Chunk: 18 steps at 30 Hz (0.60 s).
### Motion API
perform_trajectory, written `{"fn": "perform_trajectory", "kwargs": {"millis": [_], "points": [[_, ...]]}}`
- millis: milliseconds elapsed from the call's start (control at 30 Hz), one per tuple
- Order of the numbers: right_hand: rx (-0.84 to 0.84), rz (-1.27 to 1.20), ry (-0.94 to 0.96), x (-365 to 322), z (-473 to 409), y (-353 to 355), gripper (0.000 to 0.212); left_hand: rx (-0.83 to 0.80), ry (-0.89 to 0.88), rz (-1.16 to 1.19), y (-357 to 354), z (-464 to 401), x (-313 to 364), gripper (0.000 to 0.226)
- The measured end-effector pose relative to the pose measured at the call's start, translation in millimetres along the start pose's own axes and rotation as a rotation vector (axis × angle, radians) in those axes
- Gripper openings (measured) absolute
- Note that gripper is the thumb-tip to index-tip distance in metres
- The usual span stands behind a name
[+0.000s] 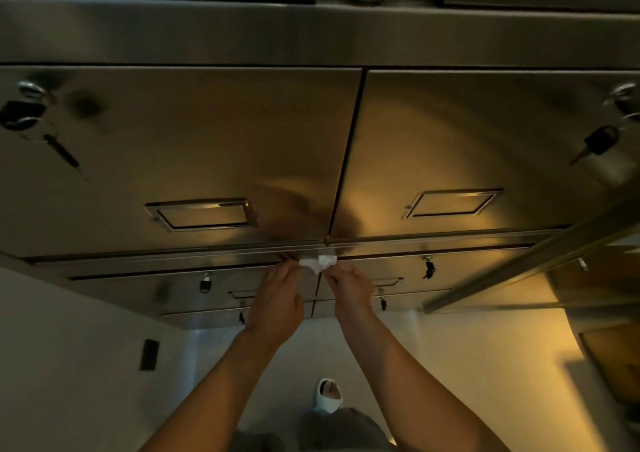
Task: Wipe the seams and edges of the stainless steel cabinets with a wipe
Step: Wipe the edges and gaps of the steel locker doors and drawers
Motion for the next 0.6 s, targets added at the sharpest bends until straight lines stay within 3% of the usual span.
{"fn": "perform_trajectory", "kwargs": {"millis": [133, 367, 500, 600], "points": [[0.018, 0.195, 0.068, -2.7, -8.3, 21.0, 0.02, 0.008, 0.017, 0.017, -12.3, -1.4, 13.0, 0.063], [-0.073, 0.399, 0.39, -31.2, -11.7, 41.0, 0.014, 0.009, 0.03, 0.02, -27.9, 5.7, 46.2, 0.06], [-0.151, 0.491, 0.525, -32.1, -8.1, 43.4, 0.019, 0.019, -0.021, 0.027, -38.0, 18.8, 58.3, 0.079], [-0.235, 0.498, 0.588, -30.2, -0.4, 42.0, 0.024, -0.107, -0.005, -0.027, -45.8, 17.0, 62.2, 0.09]]}}
Point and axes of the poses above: each hand's wrist, its own z-axis away from the middle knuckle, its own y-axis out of the back of the hand, x = y × z, the point moved 4 cm from there along -z, towards the middle knuckle
